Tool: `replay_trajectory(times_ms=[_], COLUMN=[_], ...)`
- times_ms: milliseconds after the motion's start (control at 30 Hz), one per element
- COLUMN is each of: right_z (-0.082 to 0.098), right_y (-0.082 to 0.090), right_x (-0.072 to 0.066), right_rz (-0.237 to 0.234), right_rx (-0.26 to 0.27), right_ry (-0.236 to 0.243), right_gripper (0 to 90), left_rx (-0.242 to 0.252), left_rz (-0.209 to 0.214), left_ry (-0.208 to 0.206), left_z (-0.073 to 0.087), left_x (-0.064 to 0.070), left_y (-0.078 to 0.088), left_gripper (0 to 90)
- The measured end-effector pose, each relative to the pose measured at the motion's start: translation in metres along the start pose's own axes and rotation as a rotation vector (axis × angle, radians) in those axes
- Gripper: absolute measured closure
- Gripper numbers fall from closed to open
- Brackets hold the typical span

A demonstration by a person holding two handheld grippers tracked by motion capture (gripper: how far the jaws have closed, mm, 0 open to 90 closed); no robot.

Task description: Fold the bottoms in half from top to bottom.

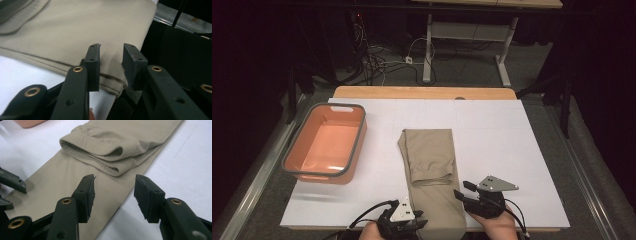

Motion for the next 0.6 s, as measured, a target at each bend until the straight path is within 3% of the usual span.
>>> replay_trajectory(times_ms=[67,100,333,400,467,600], right_z=[0.0,-0.001,-0.007,-0.009,-0.012,-0.019], right_y=[0.0,0.0,-0.007,-0.011,-0.016,-0.032], right_x=[0.0,0.0,0.005,0.005,0.007,0.013], right_rz=[0.001,0.002,0.001,-0.005,-0.012,-0.018], right_rx=[-0.002,-0.002,-0.003,-0.001,-0.002,-0.015], right_ry=[0.002,0.003,0.012,0.012,0.02,0.021], right_gripper=[51.6,51.6,51.0,50.4,48.8,44.6], left_rx=[0.013,0.011,0.037,0.062,0.079,0.046], left_rz=[-0.018,-0.02,-0.014,-0.008,-0.041,-0.176], left_ry=[-0.018,-0.017,0.016,0.046,0.088,0.148], left_z=[0.001,0.001,0.004,0.0,-0.007,-0.025], left_x=[0.001,0.001,-0.003,-0.013,-0.03,-0.071], left_y=[-0.001,0.0,0.012,0.016,0.015,-0.006], left_gripper=[85.5,86.9,85.5,66.8,53.1,28.8])
Point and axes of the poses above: each handheld gripper's, and its own axes: y roughly backward along the jaws, z roughly out of its underside, x roughly to its right, the point moved 6 cm from there along -y, roughly forward along the jaws, and after that the axes turned 7 degrees about -z, right-handed, at the moved point
